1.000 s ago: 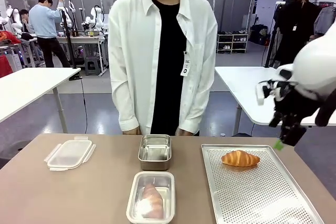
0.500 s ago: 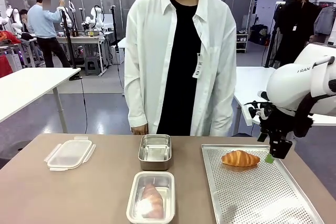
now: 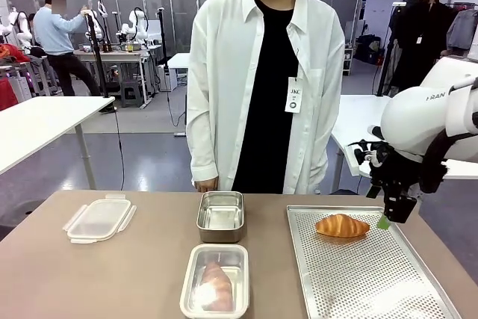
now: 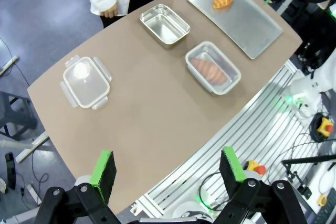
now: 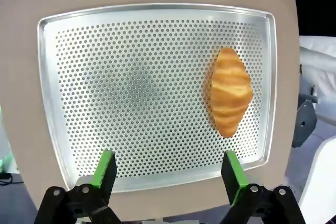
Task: Place the bread into the airtight container.
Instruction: Pick up a Butter Roll and place it into an empty Airtight Container.
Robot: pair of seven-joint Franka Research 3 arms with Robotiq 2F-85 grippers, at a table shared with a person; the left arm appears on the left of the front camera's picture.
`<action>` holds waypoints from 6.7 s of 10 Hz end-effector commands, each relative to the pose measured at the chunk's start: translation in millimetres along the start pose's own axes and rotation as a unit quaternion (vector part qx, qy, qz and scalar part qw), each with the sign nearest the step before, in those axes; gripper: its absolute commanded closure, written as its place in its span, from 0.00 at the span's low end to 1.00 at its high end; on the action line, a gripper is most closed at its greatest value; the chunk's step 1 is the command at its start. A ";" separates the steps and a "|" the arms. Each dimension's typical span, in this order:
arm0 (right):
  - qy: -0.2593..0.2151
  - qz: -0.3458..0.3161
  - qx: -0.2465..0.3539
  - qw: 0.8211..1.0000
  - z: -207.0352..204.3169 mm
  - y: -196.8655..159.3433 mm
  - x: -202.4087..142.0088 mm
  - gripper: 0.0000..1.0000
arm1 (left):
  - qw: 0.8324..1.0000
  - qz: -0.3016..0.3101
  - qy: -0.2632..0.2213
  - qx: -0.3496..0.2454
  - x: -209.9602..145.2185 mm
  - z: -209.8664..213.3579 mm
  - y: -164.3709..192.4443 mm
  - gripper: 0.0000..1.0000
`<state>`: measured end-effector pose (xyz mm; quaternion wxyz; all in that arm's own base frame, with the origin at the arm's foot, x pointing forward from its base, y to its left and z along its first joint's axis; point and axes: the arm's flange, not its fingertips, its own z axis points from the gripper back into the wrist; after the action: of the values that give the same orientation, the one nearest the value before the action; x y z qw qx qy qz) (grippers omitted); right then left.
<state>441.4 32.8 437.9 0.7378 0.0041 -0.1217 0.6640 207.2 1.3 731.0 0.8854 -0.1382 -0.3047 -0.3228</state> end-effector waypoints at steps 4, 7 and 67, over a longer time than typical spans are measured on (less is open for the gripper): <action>0.006 -0.002 0.005 1.000 -31.7 -27.2 19.8 0.00 | 1.000 -0.008 -0.002 -0.007 0.8 0.3 -0.3 0.00; 0.041 -0.006 -0.002 0.999 -60.0 -44.1 37.8 0.00 | 1.000 -0.008 -0.002 -0.007 0.8 0.3 -0.3 0.00; 0.050 -0.647 -0.058 0.758 -184.5 -96.3 371.0 0.70 | 1.000 -0.008 -0.002 -0.007 0.8 0.3 -0.3 0.00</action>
<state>595.7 411.2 343.2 0.9973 0.0205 -0.0673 0.0194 207.1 1.1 731.0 0.8854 -0.1379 -0.3047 -0.3228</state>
